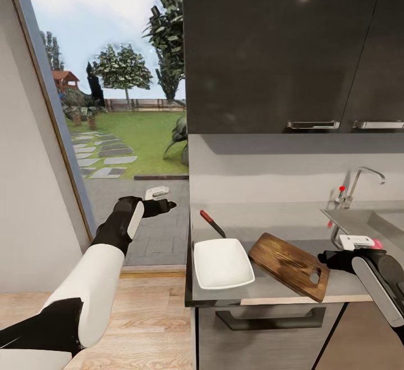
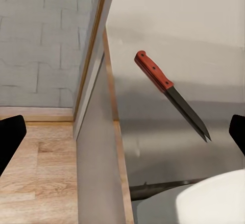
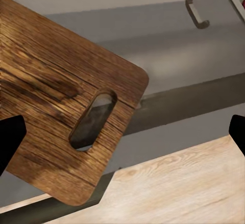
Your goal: In the kitchen, take the Vidalia onion out of the sink, dice it on the chopping board with the paring knife, put the diced onion into the bowl on the countertop, then place both the paring knife and the chopping board into the sink.
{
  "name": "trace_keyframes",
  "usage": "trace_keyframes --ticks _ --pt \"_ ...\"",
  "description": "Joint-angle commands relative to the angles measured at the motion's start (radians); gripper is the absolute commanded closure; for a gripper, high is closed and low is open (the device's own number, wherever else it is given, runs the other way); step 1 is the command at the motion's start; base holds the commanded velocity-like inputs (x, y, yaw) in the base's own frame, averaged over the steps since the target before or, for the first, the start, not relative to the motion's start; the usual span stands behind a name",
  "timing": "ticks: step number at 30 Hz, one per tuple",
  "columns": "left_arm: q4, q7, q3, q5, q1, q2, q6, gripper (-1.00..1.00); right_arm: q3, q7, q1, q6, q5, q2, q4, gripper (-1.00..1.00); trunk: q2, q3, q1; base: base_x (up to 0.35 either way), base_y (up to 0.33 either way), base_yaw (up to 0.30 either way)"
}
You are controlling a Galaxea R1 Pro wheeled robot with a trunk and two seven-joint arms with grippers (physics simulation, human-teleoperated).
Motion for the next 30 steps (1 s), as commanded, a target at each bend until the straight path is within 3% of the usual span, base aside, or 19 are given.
trace_keyframes --ticks 1,23,26,30 --pt "-0.001 -0.004 0.005 0.000 0.000 -0.001 0.005 -1.00 0.003 -0.011 -0.001 0.002 -0.010 -0.001 -0.001 -1.00 -0.001 -0.001 0.000 0.000 0.000 0.000" --pt "0.001 -0.004 0.004 0.000 0.000 -0.002 0.005 -1.00 -0.003 -0.012 -0.001 0.004 -0.008 0.012 0.000 -1.00 -0.001 -0.001 0.000 0.000 0.000 0.000" --pt "0.001 -0.004 0.004 0.000 0.000 -0.003 0.005 -1.00 -0.007 -0.012 -0.001 0.005 -0.008 0.034 0.000 -1.00 -0.001 -0.001 0.000 0.000 0.000 0.000" --pt "0.001 -0.004 0.003 0.000 0.000 -0.006 0.005 -1.00 -0.011 -0.015 -0.001 0.011 -0.005 0.093 0.000 -1.00 -0.001 -0.001 0.000 0.000 0.000 0.000"
